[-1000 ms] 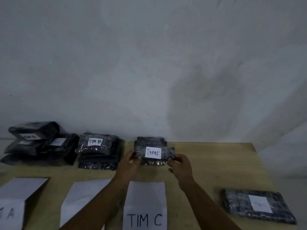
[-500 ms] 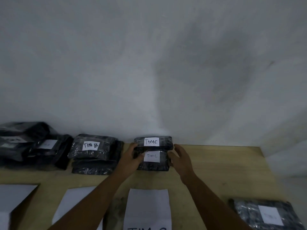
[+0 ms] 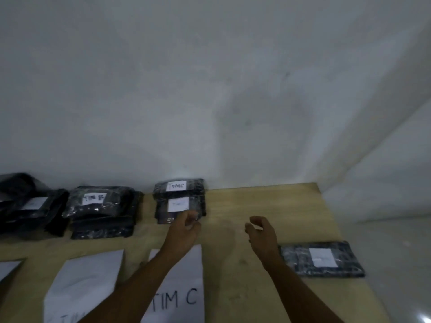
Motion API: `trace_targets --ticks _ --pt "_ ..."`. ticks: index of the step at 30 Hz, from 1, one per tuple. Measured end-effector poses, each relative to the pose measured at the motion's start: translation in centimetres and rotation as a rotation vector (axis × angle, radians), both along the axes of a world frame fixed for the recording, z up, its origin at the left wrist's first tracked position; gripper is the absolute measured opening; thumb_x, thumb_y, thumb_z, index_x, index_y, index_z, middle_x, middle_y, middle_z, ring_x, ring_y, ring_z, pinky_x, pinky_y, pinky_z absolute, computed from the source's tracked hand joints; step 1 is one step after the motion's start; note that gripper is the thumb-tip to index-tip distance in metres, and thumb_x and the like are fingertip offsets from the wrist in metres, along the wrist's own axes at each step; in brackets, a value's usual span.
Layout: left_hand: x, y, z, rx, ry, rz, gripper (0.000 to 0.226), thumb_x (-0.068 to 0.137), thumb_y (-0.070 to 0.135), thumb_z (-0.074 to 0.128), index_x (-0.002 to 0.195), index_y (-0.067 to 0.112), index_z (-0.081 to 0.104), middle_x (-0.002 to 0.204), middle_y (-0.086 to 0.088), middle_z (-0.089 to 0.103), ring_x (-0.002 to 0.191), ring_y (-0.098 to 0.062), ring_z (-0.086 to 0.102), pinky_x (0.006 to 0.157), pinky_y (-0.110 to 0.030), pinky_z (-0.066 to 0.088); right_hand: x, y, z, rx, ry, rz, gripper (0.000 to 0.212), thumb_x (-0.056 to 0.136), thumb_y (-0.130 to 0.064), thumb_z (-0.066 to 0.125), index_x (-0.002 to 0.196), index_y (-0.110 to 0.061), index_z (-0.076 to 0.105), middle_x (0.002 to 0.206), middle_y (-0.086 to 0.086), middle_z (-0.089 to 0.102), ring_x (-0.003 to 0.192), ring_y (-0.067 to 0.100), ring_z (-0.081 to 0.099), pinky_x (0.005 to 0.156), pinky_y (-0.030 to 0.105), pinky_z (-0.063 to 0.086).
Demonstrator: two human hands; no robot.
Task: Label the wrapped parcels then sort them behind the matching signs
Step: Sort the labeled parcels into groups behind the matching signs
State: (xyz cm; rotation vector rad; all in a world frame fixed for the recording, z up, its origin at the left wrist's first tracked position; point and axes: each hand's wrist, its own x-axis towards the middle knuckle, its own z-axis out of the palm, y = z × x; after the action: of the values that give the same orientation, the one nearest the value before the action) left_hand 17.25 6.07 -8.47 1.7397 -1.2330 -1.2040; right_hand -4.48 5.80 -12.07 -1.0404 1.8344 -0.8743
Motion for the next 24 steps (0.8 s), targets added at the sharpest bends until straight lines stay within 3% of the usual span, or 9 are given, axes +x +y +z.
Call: trace_targets --ticks 3,6,9,11,14,16,17,20,24 --pt "-4.5 1.3 -0.5 0.064 0.024 -0.141 0.014 0.091 0.009 0.060 0.100 0.018 0.060 0.105 0.002 0.062 0.093 -0.010 0.059 0.067 -0.009 0.044 -5.0 1.8 0.5 -0.034 0.065 -0.067 0.017 0.091 -0.017 0.061 0.108 -0.018 0.060 0.108 0.003 0.063 0.090 0.019 0.062 0.075 0.034 0.052" --pt "-9.7 2.6 -1.0 0.139 0.032 -0.313 0.014 0.091 0.012 0.059 0.092 0.026 0.059 0.101 0.002 0.063 0.091 -0.015 0.060 0.071 -0.021 0.047 -10.7 3.7 0.9 -0.008 0.157 -0.125 0.019 0.092 -0.016 0.059 0.110 -0.014 0.060 0.106 0.007 0.061 0.091 0.021 0.060 0.072 0.028 0.043" --pt "-14.3 3.7 -1.9 0.222 -0.006 -0.428 0.012 0.091 0.017 0.059 0.101 0.023 0.059 0.111 -0.002 0.064 0.094 -0.017 0.062 0.078 -0.030 0.049 -15.9 5.4 -0.1 0.002 0.336 -0.198 0.024 0.085 -0.010 0.065 0.107 -0.001 0.062 0.107 0.019 0.061 0.099 0.033 0.058 0.081 0.035 0.045" --pt "-16.8 4.5 -2.4 0.251 -0.032 -0.429 0.024 0.091 0.018 0.059 0.114 0.019 0.057 0.124 -0.003 0.061 0.098 -0.016 0.060 0.084 -0.028 0.048 -18.8 6.6 -0.5 0.089 0.439 -0.231 0.035 0.080 -0.011 0.070 0.111 0.002 0.061 0.112 0.023 0.060 0.107 0.039 0.056 0.091 0.042 0.044" --pt "-19.7 5.2 -2.4 0.297 -0.081 -0.459 0.046 0.092 0.025 0.059 0.134 0.013 0.047 0.140 -0.005 0.050 0.116 -0.015 0.054 0.091 -0.024 0.041 -21.9 8.1 -1.4 0.220 0.517 -0.244 0.061 0.070 -0.029 0.080 0.121 -0.006 0.057 0.124 0.020 0.056 0.118 0.041 0.049 0.096 0.048 0.041" --pt "-20.8 5.6 -2.2 0.314 -0.090 -0.474 0.044 0.092 0.031 0.058 0.132 0.014 0.046 0.136 -0.006 0.051 0.112 -0.012 0.050 0.092 -0.026 0.040 -23.2 8.9 -2.7 0.265 0.470 -0.234 0.074 0.065 -0.048 0.080 0.123 -0.010 0.053 0.122 0.016 0.057 0.117 0.040 0.051 0.093 0.049 0.048" --pt "-21.5 5.8 -2.3 0.329 -0.080 -0.472 0.042 0.092 0.033 0.058 0.128 0.016 0.046 0.128 -0.006 0.053 0.109 -0.013 0.050 0.092 -0.029 0.042 -23.9 9.3 -3.0 0.248 0.426 -0.230 0.072 0.067 -0.051 0.078 0.122 -0.011 0.053 0.117 0.014 0.060 0.113 0.038 0.055 0.088 0.046 0.050" --pt "-22.0 6.0 -2.7 0.386 -0.046 -0.451 0.047 0.092 0.036 0.057 0.132 0.015 0.043 0.113 0.004 0.045 0.106 -0.017 0.052 0.091 -0.034 0.046 -23.9 10.0 -2.1 0.188 0.286 -0.233 0.049 0.084 -0.031 0.071 0.123 -0.007 0.053 0.113 0.012 0.062 0.106 0.032 0.060 0.078 0.031 0.044" --pt "-21.9 5.7 -3.2 0.422 0.017 -0.353 0.048 0.091 0.033 0.060 0.131 0.016 0.041 0.123 -0.001 0.048 0.103 -0.016 0.048 0.092 -0.032 0.041 -24.0 10.6 -2.1 0.136 0.254 -0.254 0.033 0.084 -0.017 0.071 0.111 -0.003 0.059 0.104 0.016 0.064 0.086 0.025 0.060 0.069 0.035 0.049"
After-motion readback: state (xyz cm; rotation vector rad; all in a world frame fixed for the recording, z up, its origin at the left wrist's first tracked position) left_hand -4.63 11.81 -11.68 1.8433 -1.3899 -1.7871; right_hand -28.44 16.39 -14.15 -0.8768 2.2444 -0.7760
